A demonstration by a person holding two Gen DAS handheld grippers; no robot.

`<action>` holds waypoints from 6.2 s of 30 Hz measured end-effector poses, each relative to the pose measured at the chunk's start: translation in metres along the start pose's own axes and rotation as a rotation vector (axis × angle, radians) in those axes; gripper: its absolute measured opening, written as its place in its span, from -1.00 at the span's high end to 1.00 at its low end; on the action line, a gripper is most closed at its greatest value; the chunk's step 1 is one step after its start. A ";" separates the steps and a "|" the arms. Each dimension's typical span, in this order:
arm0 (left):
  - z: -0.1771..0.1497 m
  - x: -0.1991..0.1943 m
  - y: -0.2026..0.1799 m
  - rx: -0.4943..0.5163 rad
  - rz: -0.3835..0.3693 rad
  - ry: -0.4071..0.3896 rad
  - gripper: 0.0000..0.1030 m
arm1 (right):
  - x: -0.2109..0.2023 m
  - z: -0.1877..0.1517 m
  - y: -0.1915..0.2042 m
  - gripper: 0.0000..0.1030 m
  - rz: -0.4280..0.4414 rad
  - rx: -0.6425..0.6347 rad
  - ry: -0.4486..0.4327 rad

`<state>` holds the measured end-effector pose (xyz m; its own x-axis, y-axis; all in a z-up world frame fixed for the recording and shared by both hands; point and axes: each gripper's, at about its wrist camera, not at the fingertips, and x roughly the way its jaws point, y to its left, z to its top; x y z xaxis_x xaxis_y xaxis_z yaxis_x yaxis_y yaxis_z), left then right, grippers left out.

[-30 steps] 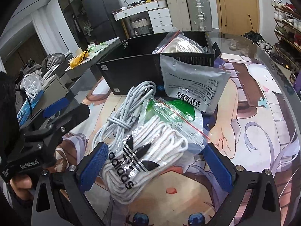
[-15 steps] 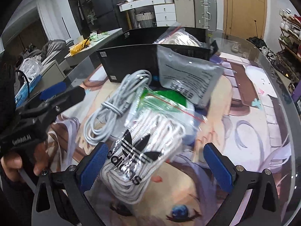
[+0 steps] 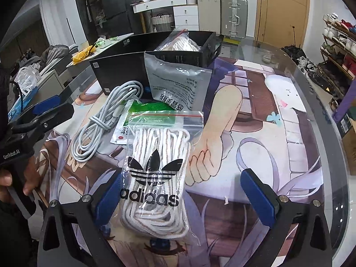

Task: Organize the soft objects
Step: 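Withdraw both grippers from the box back toward the remaining pile, then grasp the grey-white cable bundle with the left gripper while the right grasps the adidas lace bag, then carry the cable bundle and adidas bag over the black box and release them, then withdraw both grippers from the box toward the two packets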

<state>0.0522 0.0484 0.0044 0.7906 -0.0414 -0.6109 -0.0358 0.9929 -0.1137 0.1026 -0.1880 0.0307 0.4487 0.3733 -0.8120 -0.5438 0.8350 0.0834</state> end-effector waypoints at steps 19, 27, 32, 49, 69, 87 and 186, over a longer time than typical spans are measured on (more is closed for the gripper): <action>0.004 0.026 -0.034 0.152 -0.017 0.158 -0.96 | -0.006 -0.019 0.005 -0.95 -0.009 -0.064 -0.024; 0.004 0.039 -0.045 0.186 -0.029 0.219 -0.31 | -0.008 -0.021 0.005 -0.95 -0.005 -0.078 -0.033; 0.001 0.036 -0.046 0.194 -0.059 0.219 0.12 | -0.010 -0.020 0.009 -0.84 0.003 -0.088 -0.043; -0.002 0.022 -0.045 0.187 -0.060 0.161 0.35 | -0.016 -0.016 0.012 0.10 0.030 -0.096 -0.076; -0.004 -0.015 -0.026 0.112 -0.054 0.057 0.41 | -0.055 -0.010 0.020 0.20 0.054 -0.123 -0.191; 0.033 -0.041 -0.025 0.084 -0.070 -0.062 0.40 | -0.082 0.032 0.011 0.20 0.045 -0.137 -0.276; 0.092 0.032 -0.023 0.096 -0.034 -0.051 -0.42 | -0.012 0.137 -0.006 -0.95 -0.012 -0.283 -0.238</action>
<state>0.1349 0.0345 0.0597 0.8208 -0.0717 -0.5667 0.0482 0.9972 -0.0563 0.1977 -0.1424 0.1193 0.5904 0.4756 -0.6521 -0.6974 0.7074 -0.1154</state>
